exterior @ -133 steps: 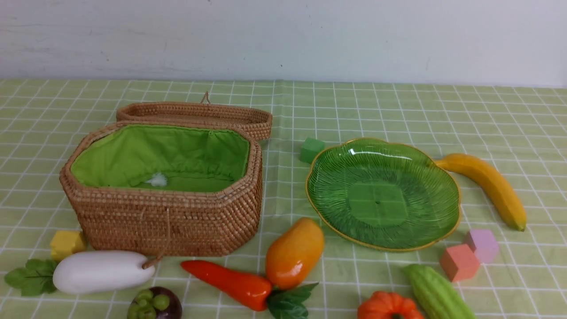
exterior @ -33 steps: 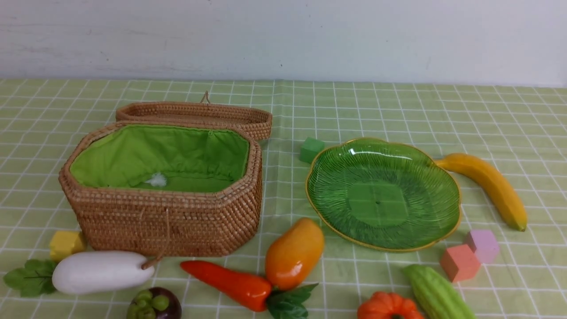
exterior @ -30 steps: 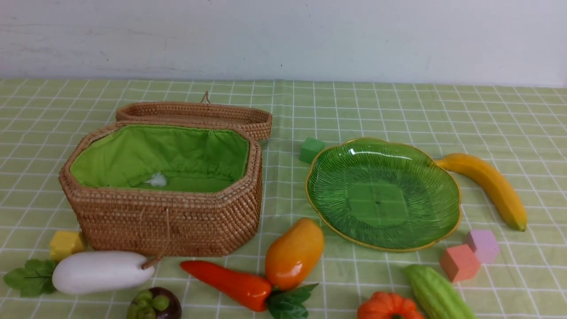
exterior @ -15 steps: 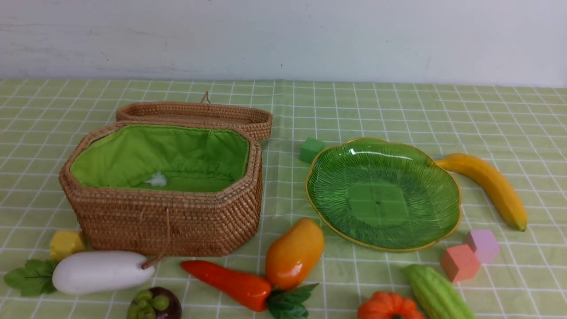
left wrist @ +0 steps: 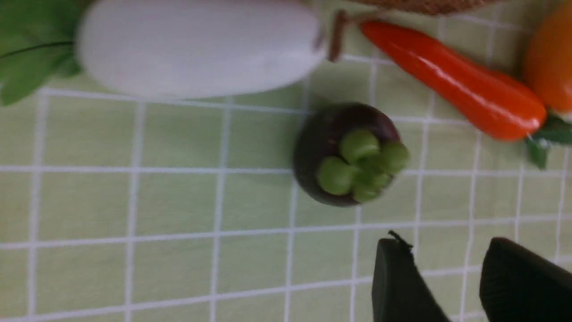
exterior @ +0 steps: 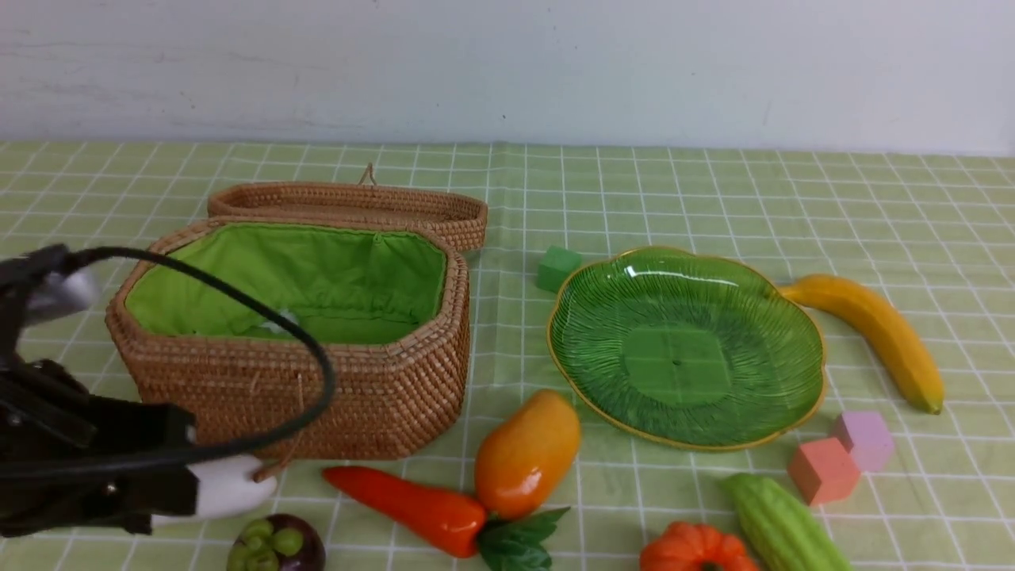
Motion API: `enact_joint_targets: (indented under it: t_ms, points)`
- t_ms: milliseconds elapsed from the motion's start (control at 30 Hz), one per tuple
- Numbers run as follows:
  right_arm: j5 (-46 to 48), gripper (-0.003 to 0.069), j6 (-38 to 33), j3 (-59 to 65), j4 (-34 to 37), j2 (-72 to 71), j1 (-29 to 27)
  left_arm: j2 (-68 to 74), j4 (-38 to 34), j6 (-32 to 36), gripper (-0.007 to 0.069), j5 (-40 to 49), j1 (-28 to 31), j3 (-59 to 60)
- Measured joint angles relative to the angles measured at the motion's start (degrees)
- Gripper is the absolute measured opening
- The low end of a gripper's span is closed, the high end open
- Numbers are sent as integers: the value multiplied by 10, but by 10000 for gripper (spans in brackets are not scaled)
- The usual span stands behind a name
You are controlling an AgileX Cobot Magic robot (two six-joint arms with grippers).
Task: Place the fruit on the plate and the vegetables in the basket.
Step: Grab a mangosteen with your left arm and put it on the plate on the right
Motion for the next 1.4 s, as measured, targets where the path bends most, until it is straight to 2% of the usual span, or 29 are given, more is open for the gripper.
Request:
enact_joint_targets:
  t_ms: [100,233,267,300,400,667,800,900,1400]
  points:
    - [0,240,0,0,0,0,0,18,40,-8,366,7,-61,0]
    - [0,240,0,0,0,0,0,52,174,-126,549,-27,-127,0]
    - [0,240,0,0,0,0,0,54,179,-133,549,-27,-129,0]
    - [0,240,0,0,0,0,0,69,213,-175,608,-44,-142,0]
    - [0,240,0,0,0,0,0,120,229,-215,662,-75,-165,0]
    - [0,240,0,0,0,0,0,260,219,-240,666,-134,-179,-3]
    - [0,240,0,0,0,0,0,297,220,-240,614,-147,-179,-3]
    - [0,240,0,0,0,0,0,300,220,-240,548,-148,-179,-5]
    - [0,240,0,0,0,0,0,281,208,-240,545,-103,-179,-6]
